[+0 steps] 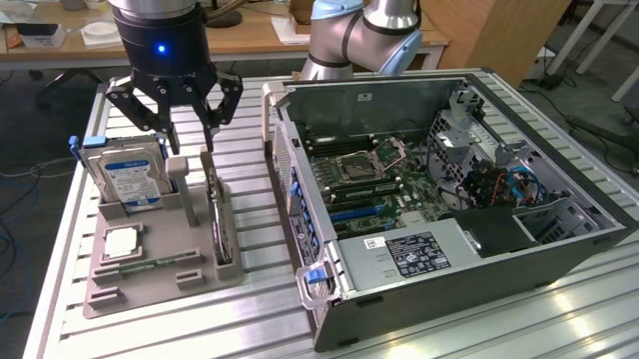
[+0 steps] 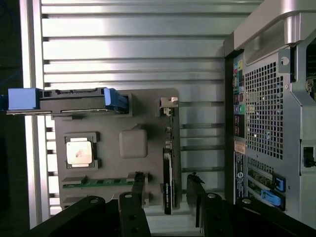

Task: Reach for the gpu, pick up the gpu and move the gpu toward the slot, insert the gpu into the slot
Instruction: 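Pick up the gpu and move the gpu toward the slot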

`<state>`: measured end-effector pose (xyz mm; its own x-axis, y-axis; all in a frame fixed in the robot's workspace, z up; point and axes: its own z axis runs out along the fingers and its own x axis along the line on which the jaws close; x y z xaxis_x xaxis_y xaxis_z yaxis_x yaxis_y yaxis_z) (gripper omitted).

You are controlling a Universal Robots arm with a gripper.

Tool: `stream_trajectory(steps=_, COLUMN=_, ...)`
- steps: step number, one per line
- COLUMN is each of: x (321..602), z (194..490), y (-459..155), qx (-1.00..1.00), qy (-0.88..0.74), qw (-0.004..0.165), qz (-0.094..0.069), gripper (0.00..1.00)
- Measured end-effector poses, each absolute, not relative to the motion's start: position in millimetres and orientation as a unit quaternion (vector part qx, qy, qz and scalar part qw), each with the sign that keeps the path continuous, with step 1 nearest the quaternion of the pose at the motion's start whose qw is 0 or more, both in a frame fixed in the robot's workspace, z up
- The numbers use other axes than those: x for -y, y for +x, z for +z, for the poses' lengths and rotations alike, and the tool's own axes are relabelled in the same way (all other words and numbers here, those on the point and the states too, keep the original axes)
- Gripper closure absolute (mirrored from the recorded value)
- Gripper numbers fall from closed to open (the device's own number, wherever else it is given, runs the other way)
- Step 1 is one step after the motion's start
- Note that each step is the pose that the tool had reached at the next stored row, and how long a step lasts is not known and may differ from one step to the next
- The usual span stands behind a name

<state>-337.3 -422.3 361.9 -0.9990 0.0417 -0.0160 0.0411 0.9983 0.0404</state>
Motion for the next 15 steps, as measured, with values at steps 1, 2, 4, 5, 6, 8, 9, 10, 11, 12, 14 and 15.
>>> stream_trajectory(steps=1, x=422.3, z=361.2, y=-337.3, qx=-1.0, qy=0.021, qw=0.008, qz=0.02, gripper=0.53)
stream_trajectory(steps=2, x=422.3, z=360.7, y=-337.2, qx=-1.0, qy=0.021, qw=0.008, qz=0.02, gripper=0.53)
stream_trajectory(steps=4, x=422.3, z=359.9, y=-337.3, qx=-1.0, qy=0.021, qw=0.008, qz=0.02, gripper=0.53)
stream_trajectory(steps=5, x=422.4, z=359.7, y=-337.3, qx=-1.0, qy=0.021, qw=0.009, qz=0.02, gripper=0.53)
stream_trajectory(steps=6, x=422.4, z=359.3, y=-337.2, qx=-1.0, qy=0.021, qw=0.009, qz=0.02, gripper=0.53)
stream_trajectory(steps=8, x=422.4, z=358.7, y=-337.2, qx=-1.0, qy=0.021, qw=0.009, qz=0.019, gripper=0.53)
stream_trajectory(steps=9, x=422.4, z=358.4, y=-337.2, qx=-1.0, qy=0.021, qw=0.009, qz=0.018, gripper=0.53)
stream_trajectory(steps=10, x=422.4, z=358.0, y=-337.2, qx=-1.0, qy=0.021, qw=0.009, qz=0.017, gripper=0.53)
stream_trajectory(steps=11, x=422.5, z=357.9, y=-337.2, qx=-1.0, qy=0.021, qw=0.009, qz=0.017, gripper=0.53)
stream_trajectory(steps=12, x=422.7, z=357.6, y=-337.3, qx=-1.0, qy=0.021, qw=0.009, qz=0.016, gripper=0.53)
stream_trajectory(steps=14, x=422.9, z=357.0, y=-337.3, qx=-1.0, qy=0.021, qw=0.009, qz=0.016, gripper=0.53)
stream_trajectory(steps=15, x=423.1, z=356.6, y=-337.3, qx=-1.0, qy=0.021, qw=0.009, qz=0.016, gripper=0.53)
